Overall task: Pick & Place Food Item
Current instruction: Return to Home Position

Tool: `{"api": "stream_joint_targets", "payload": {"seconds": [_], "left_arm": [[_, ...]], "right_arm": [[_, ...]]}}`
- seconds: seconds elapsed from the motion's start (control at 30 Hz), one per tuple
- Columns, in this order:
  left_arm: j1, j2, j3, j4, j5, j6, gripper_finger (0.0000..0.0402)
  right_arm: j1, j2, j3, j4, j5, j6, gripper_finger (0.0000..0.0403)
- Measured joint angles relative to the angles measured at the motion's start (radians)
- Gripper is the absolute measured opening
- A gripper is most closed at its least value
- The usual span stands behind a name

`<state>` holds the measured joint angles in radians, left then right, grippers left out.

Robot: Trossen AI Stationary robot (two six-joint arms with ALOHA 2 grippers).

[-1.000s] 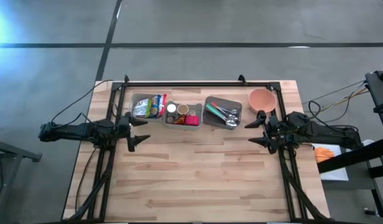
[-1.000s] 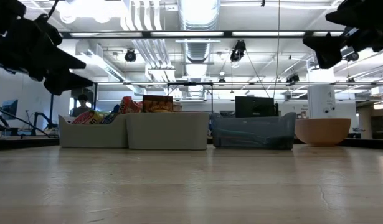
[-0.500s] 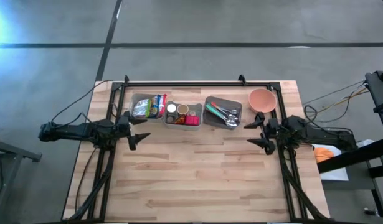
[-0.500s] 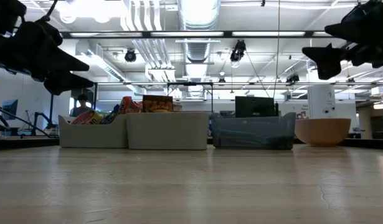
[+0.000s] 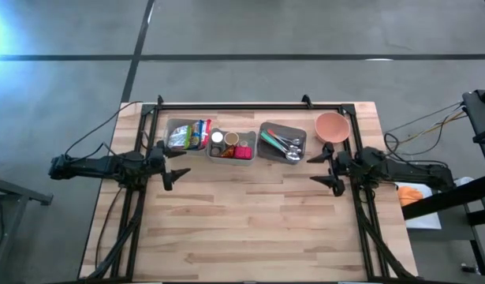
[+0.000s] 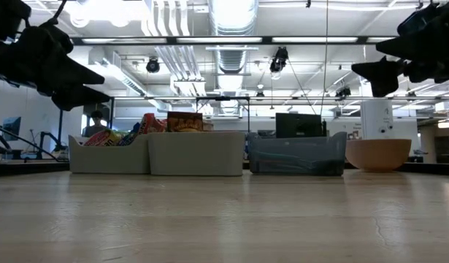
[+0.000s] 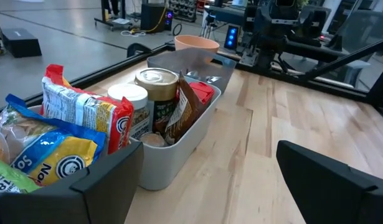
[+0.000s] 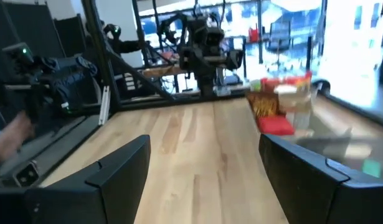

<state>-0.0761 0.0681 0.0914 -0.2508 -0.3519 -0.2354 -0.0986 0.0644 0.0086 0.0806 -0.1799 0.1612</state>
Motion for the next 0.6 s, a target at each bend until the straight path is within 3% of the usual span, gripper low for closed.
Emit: {"api": "stream_joint_targets", "payload": {"seconds": [0.2,0.6], "left_arm": [[0.000,0.000,0.000,0.000,0.000,-0.004,0.0370],[0.000,0.000,0.000,-0.002,0.001,-0.006,0.0369]], "right_arm": [[0.000,0.042,0.000,-0.002,0.000,0.131,0.0297],[0.000,0.077,0.000,-0.001,-0.001,0.108,0.0297]]}}
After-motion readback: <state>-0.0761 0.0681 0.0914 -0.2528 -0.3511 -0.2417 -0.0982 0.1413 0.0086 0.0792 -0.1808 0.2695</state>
